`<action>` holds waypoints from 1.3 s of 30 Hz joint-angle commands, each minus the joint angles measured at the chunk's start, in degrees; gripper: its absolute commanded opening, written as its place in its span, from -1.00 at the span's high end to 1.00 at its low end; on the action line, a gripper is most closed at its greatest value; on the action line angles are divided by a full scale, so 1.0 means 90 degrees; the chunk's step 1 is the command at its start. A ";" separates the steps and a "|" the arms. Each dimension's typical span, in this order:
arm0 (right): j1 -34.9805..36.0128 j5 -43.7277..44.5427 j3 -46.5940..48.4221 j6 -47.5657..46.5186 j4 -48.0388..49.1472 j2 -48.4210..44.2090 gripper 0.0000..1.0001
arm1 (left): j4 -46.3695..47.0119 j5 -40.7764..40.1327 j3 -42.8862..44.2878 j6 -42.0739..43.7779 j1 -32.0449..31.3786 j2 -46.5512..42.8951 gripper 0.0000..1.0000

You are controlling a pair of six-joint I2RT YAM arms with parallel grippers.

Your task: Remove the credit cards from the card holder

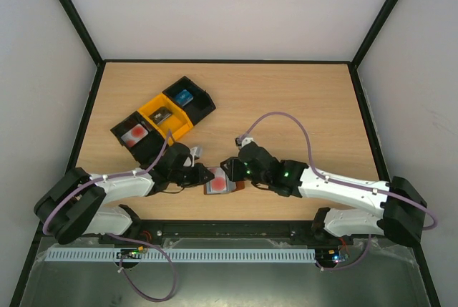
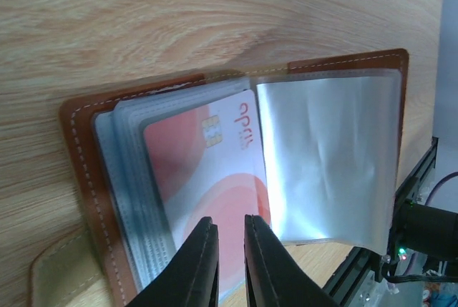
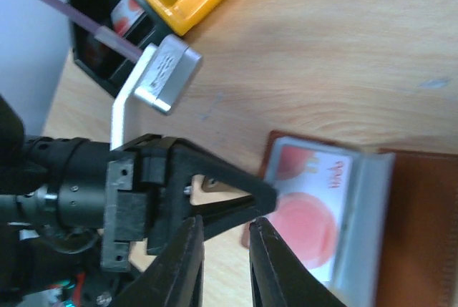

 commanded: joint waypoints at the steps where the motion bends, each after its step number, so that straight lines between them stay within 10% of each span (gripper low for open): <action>1: 0.0011 -0.0954 -0.0230 0.0329 0.0940 0.0354 0.67 | 0.0361 0.0157 -0.0079 -0.0127 -0.0023 -0.0002 0.73; 16: -0.0189 -0.0402 -0.0767 0.0138 0.1564 0.1914 0.71 | -0.0119 -0.0330 -0.0223 -0.0051 -0.0023 -0.0010 0.75; 39: -0.0830 -0.1605 -0.2170 0.0081 0.3690 0.1669 0.60 | -0.0475 -0.0504 -0.0471 -0.0238 -0.0023 -0.0234 0.82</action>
